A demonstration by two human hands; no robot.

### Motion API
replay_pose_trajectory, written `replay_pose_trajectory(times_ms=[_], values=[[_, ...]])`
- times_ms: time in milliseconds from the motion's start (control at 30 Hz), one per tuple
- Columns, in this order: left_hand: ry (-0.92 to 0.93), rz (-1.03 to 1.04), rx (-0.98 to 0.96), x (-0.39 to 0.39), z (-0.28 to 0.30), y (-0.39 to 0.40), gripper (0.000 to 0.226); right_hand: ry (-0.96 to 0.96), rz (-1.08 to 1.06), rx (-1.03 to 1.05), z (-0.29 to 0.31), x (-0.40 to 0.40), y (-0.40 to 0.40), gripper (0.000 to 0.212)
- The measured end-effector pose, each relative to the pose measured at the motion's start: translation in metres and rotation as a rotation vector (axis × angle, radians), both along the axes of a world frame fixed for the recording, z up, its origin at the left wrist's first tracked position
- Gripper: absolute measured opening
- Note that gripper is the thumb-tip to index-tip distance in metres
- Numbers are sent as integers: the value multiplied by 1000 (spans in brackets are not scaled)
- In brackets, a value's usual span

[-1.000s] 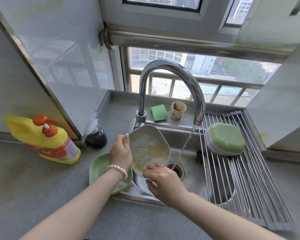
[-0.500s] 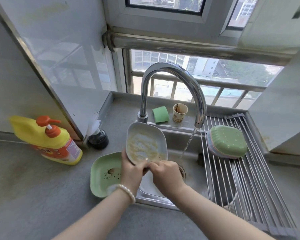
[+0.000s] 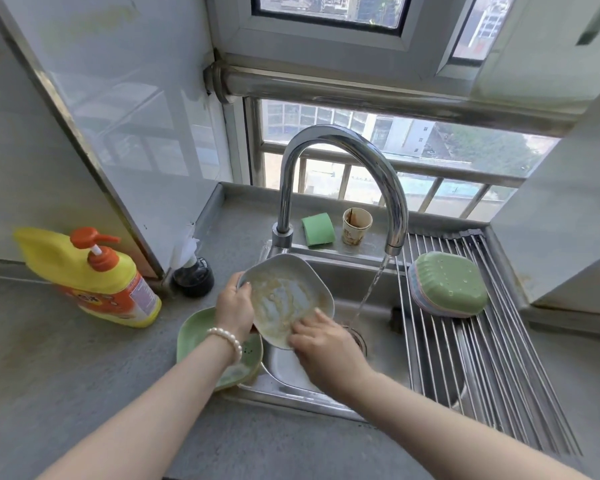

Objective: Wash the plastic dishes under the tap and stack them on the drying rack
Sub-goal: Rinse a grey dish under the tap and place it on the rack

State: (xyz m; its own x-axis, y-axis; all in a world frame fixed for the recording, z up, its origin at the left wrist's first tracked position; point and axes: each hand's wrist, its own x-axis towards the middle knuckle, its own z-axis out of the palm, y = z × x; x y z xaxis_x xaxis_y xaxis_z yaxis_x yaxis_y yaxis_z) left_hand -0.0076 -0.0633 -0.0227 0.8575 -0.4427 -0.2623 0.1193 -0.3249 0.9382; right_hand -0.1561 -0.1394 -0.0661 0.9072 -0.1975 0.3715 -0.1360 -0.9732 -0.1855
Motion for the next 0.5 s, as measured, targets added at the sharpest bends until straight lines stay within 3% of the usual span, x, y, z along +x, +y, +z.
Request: replay_pose_trajectory(times_ms=[100,200,267,333,433,500], values=[[-6,-59,5,4,6,-2,24,-121,111,168,4,-10,0,14],[112,-180,89,13,16,3,27,-79,171,-61,1,-21,-37,30],[265,-209,89,13,23,6,23,-28,162,-165,-6,-25,-44,24],[390,-171,-19,2,29,8,16,-64,97,-146,-7,-21,-36,22],[453,-35,-262,-33,21,7,29,-142,-81,-12,3,-7,-14,30],[456,87,-384,-57,12,7,35,-276,-147,67,12,5,5,17]])
